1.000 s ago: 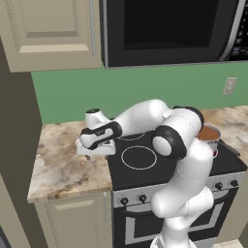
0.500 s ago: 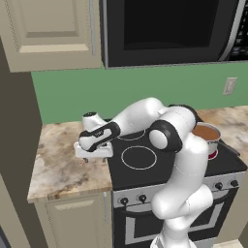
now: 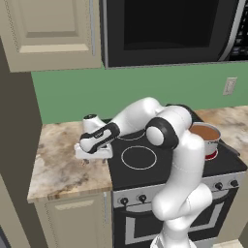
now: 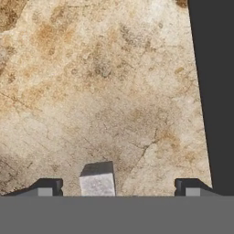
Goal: Pick up the sugar cube(s) and place them in the saucepan with hot chocolate.
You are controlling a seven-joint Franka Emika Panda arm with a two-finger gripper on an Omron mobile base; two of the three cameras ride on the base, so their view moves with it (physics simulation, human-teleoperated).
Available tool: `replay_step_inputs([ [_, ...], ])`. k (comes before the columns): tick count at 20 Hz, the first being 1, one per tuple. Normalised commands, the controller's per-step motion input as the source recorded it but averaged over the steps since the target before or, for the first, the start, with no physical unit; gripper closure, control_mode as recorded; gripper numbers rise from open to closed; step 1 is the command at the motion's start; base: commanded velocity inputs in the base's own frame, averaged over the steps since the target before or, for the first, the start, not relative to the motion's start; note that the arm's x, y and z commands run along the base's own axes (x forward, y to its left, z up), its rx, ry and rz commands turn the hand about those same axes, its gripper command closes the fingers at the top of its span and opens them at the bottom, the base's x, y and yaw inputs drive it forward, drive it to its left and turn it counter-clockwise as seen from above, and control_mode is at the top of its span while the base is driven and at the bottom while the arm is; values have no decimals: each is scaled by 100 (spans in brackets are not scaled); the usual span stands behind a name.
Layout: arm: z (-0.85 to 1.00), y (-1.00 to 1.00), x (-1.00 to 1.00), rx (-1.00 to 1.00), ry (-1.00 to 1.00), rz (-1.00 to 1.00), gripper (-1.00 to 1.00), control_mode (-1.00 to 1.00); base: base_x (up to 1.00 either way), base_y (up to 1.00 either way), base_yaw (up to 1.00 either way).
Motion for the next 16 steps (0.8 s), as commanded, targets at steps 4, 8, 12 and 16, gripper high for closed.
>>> replay_step_inputs([
  [4,-13,2,6,0,0,0,-100,-100,0,0,0],
  [8,-9,16,9,0,-2,0,-100,-100,0,0,0],
  [12,-14,12,16,0,-1,0,-100,-100,0,0,0],
  [16,-11,4,21,0,0,0,-100,-100,0,0,0],
])
